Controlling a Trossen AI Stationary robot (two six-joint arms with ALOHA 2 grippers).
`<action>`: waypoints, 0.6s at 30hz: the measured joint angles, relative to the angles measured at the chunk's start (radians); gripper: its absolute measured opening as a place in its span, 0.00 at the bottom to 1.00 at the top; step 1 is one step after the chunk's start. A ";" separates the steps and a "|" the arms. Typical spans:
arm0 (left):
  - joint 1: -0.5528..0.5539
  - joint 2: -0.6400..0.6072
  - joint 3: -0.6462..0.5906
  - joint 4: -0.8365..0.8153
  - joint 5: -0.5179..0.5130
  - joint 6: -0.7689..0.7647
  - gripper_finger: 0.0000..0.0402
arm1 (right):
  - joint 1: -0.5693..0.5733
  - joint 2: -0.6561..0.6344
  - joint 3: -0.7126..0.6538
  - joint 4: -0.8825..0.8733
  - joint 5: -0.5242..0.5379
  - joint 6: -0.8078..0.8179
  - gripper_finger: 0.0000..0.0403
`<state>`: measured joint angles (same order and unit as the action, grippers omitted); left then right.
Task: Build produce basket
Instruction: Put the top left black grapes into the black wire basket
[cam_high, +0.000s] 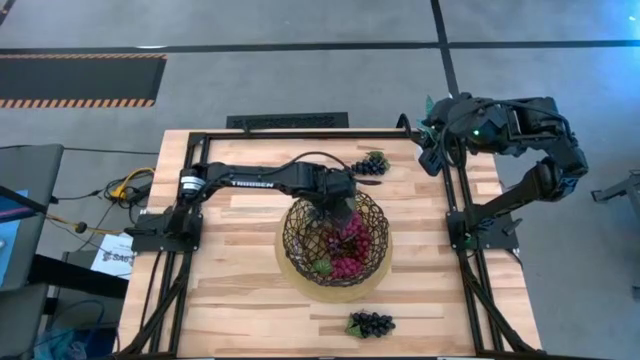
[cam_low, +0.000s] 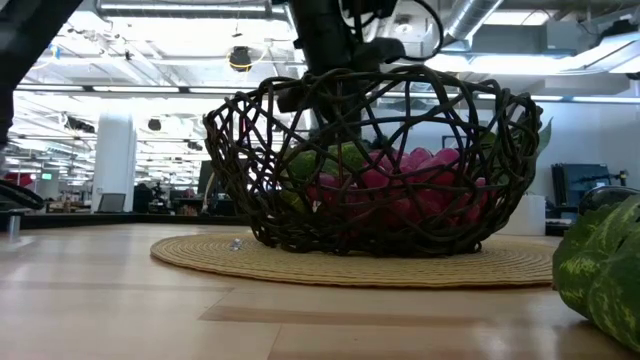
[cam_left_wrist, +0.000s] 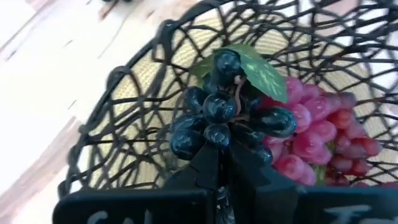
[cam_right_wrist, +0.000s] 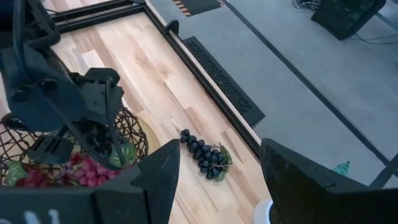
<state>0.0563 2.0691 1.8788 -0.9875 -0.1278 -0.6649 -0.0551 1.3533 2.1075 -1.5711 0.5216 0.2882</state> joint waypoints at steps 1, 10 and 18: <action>0.000 0.005 0.000 0.004 0.013 0.001 0.00 | 0.000 0.000 0.000 0.000 0.000 -0.002 0.59; -0.003 0.030 -0.002 0.027 0.037 0.036 0.01 | 0.000 0.000 0.000 0.000 0.000 -0.009 0.59; -0.003 0.023 -0.001 0.063 0.078 0.107 0.15 | 0.000 0.000 0.000 0.000 0.000 -0.010 0.59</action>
<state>0.0537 2.0918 1.8774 -0.9249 -0.0498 -0.5579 -0.0551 1.3533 2.1075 -1.5711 0.5220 0.2777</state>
